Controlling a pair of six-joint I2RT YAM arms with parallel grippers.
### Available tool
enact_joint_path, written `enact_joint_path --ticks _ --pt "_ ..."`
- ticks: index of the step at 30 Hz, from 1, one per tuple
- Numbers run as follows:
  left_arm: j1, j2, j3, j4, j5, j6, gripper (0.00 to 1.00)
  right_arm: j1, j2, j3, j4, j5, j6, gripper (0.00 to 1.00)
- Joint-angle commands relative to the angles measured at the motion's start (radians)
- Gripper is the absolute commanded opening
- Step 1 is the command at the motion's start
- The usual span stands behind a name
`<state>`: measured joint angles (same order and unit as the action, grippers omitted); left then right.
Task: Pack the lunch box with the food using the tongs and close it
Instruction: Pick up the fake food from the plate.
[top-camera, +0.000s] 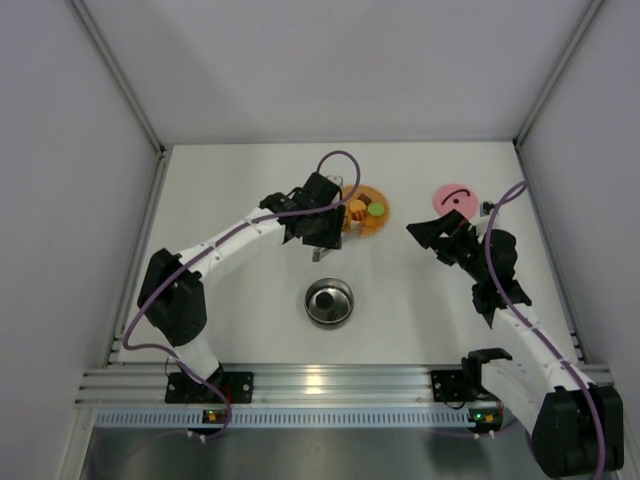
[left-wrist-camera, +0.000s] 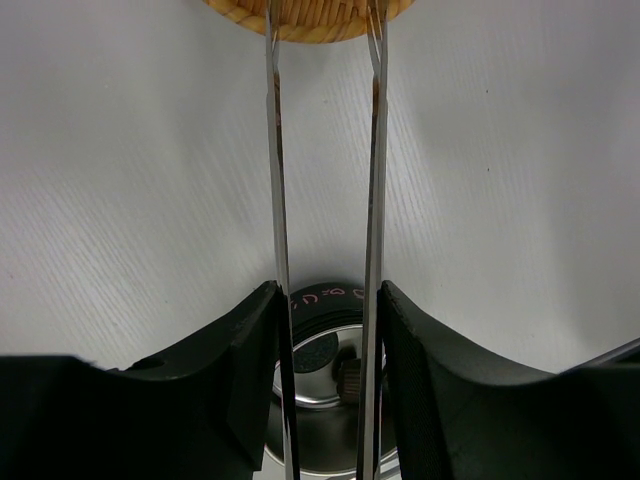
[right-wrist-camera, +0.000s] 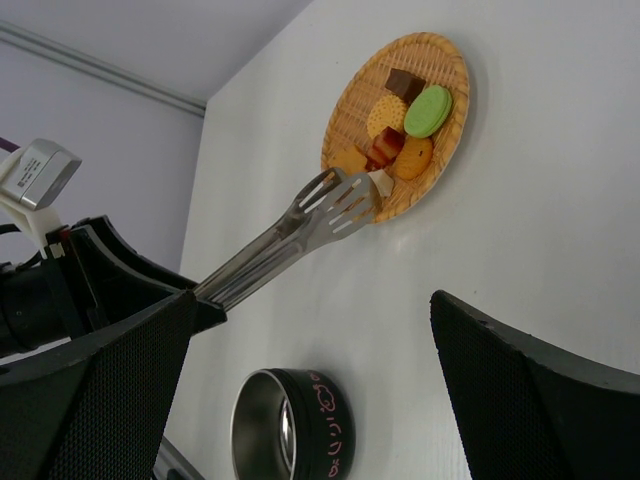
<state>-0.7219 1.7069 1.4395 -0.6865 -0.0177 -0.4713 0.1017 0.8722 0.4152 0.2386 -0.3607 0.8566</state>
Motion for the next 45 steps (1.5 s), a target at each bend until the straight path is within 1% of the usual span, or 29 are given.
enact_joint_path --ticks 1,12,27,34,36,45 --pt "-0.005 0.006 0.048 0.054 -0.022 0.007 0.48 -0.014 -0.018 0.040 0.031 0.005 -0.022 0.99" --pt "-0.022 0.046 0.094 0.045 -0.057 0.003 0.50 -0.013 -0.032 0.039 0.021 0.009 -0.027 0.99" --pt "-0.031 0.068 0.098 0.031 -0.091 0.010 0.50 -0.014 -0.035 0.037 0.018 0.012 -0.028 0.99" --pt "-0.036 0.074 0.108 0.036 -0.082 0.014 0.43 -0.014 -0.030 0.037 0.018 0.012 -0.030 1.00" --pt "-0.039 0.071 0.110 0.036 -0.080 0.014 0.40 -0.014 -0.032 0.037 0.018 0.014 -0.031 0.99" --pt "-0.045 0.033 0.136 0.007 -0.097 0.022 0.37 -0.014 -0.032 0.037 0.018 0.016 -0.031 0.99"
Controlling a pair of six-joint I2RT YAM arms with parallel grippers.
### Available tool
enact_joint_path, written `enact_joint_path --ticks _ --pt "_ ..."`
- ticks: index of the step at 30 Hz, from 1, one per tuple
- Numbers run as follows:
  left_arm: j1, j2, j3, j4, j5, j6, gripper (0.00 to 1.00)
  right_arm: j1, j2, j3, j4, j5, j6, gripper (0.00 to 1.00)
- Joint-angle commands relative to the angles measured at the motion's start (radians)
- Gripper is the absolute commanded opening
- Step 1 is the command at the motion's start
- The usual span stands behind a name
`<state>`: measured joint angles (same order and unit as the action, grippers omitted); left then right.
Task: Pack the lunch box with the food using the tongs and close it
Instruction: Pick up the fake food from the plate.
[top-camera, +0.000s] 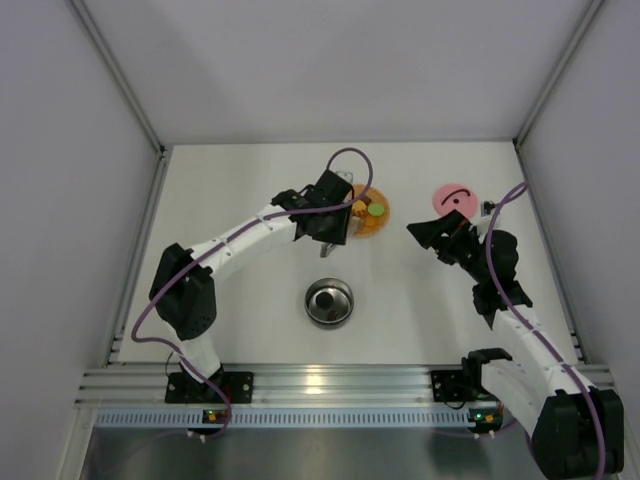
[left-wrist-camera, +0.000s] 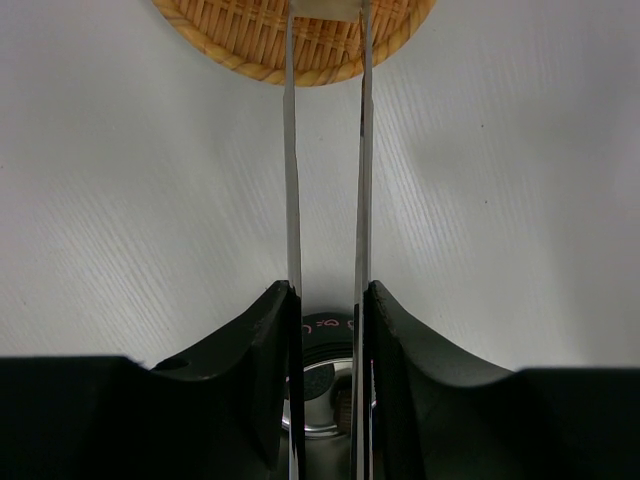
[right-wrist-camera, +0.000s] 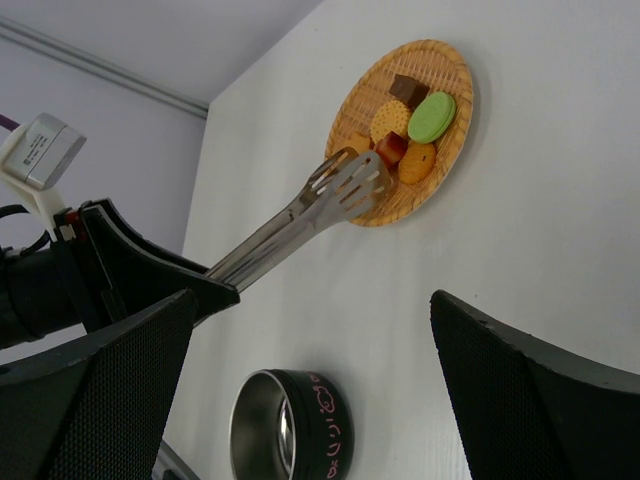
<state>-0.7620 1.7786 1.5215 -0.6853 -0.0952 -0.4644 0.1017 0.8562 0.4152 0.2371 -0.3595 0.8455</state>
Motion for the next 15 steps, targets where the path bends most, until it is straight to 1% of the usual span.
enact_joint_path --ticks 1,7,10,15 --pt "-0.005 -0.044 0.058 -0.002 -0.021 0.017 0.37 -0.014 -0.016 0.036 0.019 0.014 -0.020 0.99" --pt "-0.008 -0.091 0.069 -0.039 -0.028 0.015 0.36 -0.014 -0.014 0.037 0.019 0.014 -0.020 0.99" --pt "-0.011 -0.145 0.046 -0.068 -0.026 0.010 0.37 -0.014 -0.011 0.037 0.022 0.014 -0.017 1.00" --pt "-0.020 -0.280 -0.015 -0.121 0.008 0.009 0.37 -0.013 -0.009 0.036 0.030 0.008 -0.013 0.99"
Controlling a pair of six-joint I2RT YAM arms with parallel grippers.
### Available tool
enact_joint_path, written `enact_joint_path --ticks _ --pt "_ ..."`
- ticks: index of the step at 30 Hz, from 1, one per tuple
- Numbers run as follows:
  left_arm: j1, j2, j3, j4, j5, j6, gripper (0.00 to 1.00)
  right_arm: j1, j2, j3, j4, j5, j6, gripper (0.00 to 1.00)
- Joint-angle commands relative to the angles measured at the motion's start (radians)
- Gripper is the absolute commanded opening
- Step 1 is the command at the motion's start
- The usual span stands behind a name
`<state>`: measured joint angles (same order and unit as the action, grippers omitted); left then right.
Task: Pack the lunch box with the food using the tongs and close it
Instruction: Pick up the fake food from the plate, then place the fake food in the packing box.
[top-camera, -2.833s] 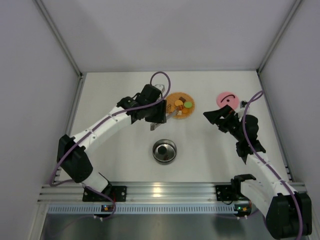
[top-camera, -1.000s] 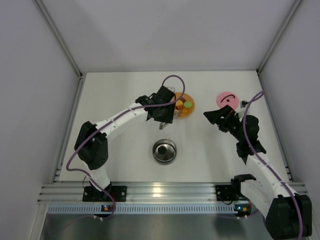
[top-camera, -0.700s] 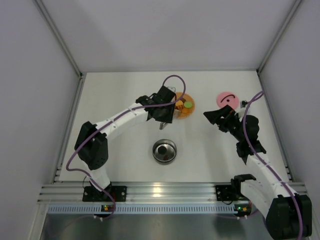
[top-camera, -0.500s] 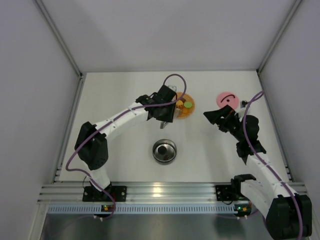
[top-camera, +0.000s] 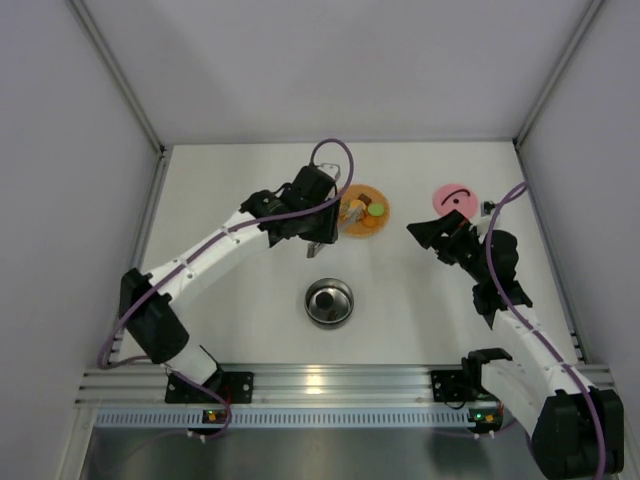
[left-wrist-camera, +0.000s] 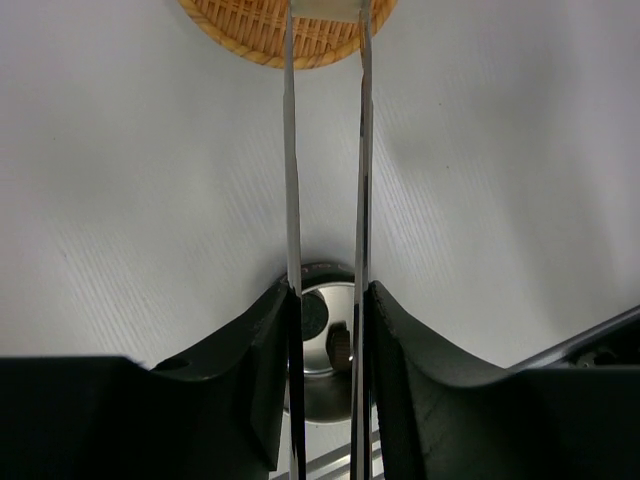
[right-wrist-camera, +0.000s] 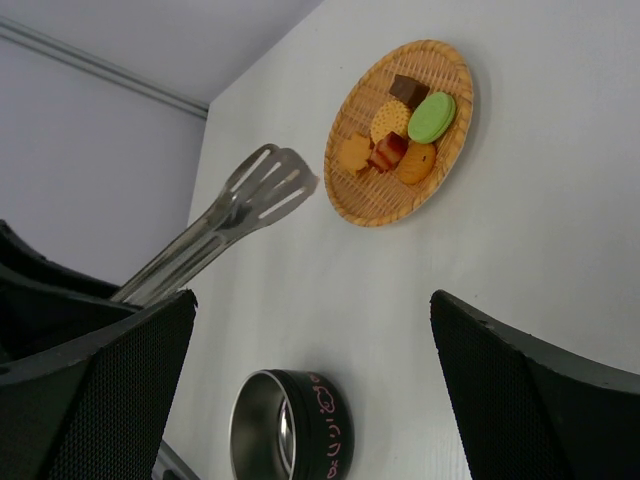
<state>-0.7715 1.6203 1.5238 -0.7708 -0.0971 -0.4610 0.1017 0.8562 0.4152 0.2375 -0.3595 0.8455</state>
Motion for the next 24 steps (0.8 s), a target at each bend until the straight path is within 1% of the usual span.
enact_joint_path --ticks 1,8,9,13,17,24 --pt "-0.014 -0.141 -0.042 -0.048 0.025 0.007 0.37 -0.014 -0.009 0.036 0.028 0.010 -0.013 0.99" --pt "-0.014 -0.388 -0.186 -0.174 0.091 0.031 0.38 -0.014 0.004 0.037 0.046 0.007 -0.003 0.99" --pt "-0.014 -0.413 -0.214 -0.188 0.129 0.033 0.38 -0.014 0.007 0.037 0.048 0.005 -0.003 1.00" --pt "-0.014 -0.548 -0.286 -0.246 0.183 0.035 0.39 -0.014 0.017 0.040 0.052 0.004 0.001 0.99" --pt "-0.014 -0.625 -0.349 -0.280 0.256 0.028 0.39 -0.014 0.020 0.040 0.054 0.005 0.003 0.99" --pt "-0.014 -0.694 -0.435 -0.298 0.299 0.028 0.40 -0.014 0.023 0.039 0.056 0.005 0.001 1.00"
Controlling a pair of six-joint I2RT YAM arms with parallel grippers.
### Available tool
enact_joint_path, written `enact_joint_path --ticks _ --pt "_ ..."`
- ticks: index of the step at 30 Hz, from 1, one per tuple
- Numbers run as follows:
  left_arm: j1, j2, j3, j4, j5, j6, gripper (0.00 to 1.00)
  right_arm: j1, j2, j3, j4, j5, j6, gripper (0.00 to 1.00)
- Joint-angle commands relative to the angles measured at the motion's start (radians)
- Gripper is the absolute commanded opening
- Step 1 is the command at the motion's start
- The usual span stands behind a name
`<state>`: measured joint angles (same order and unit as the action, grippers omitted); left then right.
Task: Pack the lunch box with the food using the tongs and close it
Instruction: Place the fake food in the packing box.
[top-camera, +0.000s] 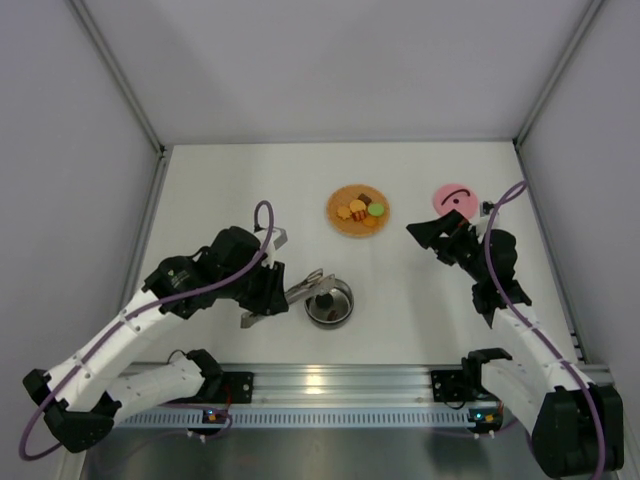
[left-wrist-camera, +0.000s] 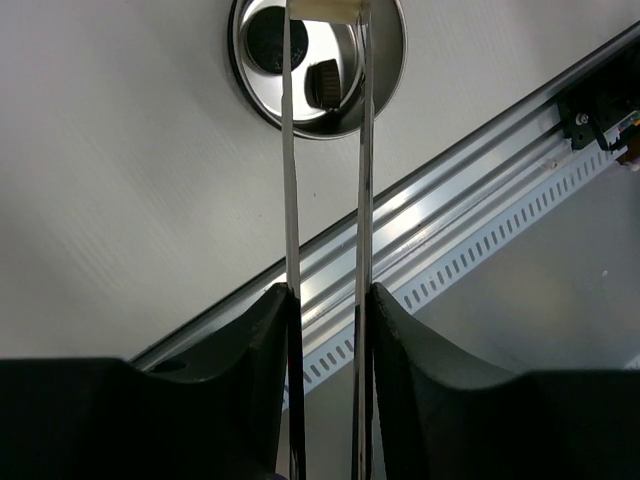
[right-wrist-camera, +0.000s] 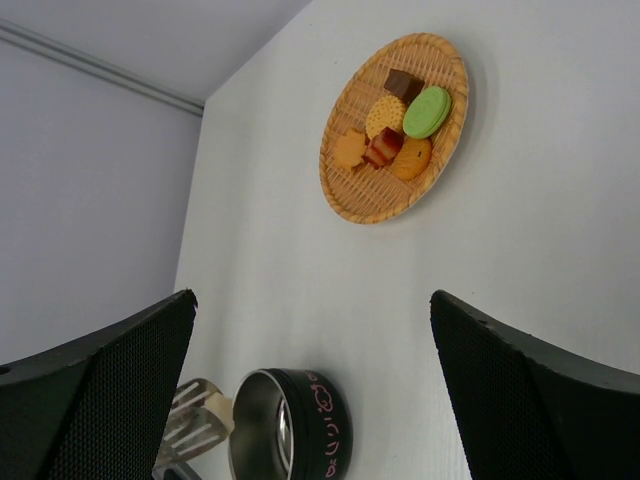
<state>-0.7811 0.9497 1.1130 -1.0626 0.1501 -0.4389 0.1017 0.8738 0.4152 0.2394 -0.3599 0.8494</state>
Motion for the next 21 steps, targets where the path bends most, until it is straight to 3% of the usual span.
enact_joint_path --ticks 1,15,21 --pt "-0.004 -0.031 -0.028 -0.005 0.058 0.008 0.40 -0.014 0.007 0.039 0.054 0.006 -0.001 1.00" --pt "-0.004 -0.028 -0.045 0.016 0.083 0.011 0.48 -0.014 0.004 0.037 0.052 0.004 -0.001 1.00" --pt "-0.004 -0.016 -0.002 0.055 0.037 -0.014 0.46 -0.014 -0.001 0.040 0.052 0.001 0.010 0.99"
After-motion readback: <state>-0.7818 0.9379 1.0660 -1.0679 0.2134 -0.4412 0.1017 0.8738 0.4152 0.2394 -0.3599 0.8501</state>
